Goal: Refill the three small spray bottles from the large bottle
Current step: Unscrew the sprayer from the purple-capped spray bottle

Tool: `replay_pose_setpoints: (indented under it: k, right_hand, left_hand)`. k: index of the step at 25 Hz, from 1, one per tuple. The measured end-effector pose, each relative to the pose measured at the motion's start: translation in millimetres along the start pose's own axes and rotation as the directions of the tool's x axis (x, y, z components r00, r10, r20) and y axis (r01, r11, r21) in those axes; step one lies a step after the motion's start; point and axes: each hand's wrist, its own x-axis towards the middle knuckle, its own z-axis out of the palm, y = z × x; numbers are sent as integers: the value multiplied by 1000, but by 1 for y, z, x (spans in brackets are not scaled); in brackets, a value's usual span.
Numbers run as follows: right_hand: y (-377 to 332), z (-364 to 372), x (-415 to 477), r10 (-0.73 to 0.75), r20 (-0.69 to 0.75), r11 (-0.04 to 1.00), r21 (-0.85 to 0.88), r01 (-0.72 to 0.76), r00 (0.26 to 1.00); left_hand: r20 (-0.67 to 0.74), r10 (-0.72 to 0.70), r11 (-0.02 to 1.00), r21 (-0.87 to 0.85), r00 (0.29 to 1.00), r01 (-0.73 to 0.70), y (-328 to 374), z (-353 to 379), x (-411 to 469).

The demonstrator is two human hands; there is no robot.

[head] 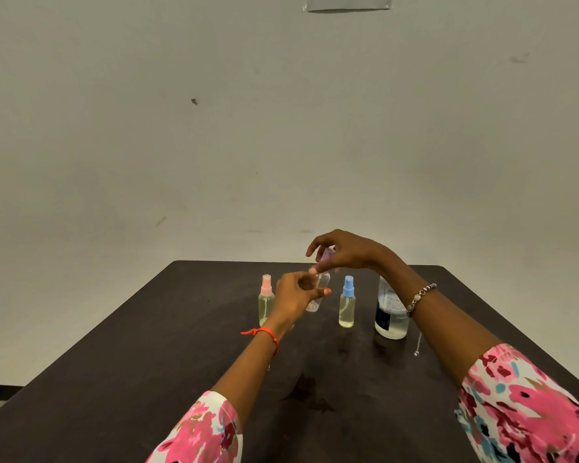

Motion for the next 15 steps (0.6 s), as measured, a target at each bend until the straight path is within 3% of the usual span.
replay_pose_setpoints:
  k: [2, 4, 8, 13, 15]
  right_hand:
    - [0, 6, 3, 118, -73, 993, -21, -120, 990]
    - [1, 7, 5, 186, -59, 980, -63, -190, 981]
    - [-4, 0, 1, 132, 116, 989, -83, -123, 984]
    - [1, 10, 5, 203, -45, 969, -133, -208, 978]
    - [1, 6, 3, 172, -2, 979, -110, -171, 985]
  left_hand:
    - [2, 2, 1000, -2, 1000, -2, 0, 1, 0]
    - [9, 5, 1000, 0, 1000, -5, 1, 2, -1]
    - [6, 0, 1000, 28, 1000, 0, -3, 2, -2]
    - [0, 2, 1000, 26, 1000, -2, -2, 5, -4]
    - [2, 5, 1000, 30, 1000, -5, -2, 5, -4]
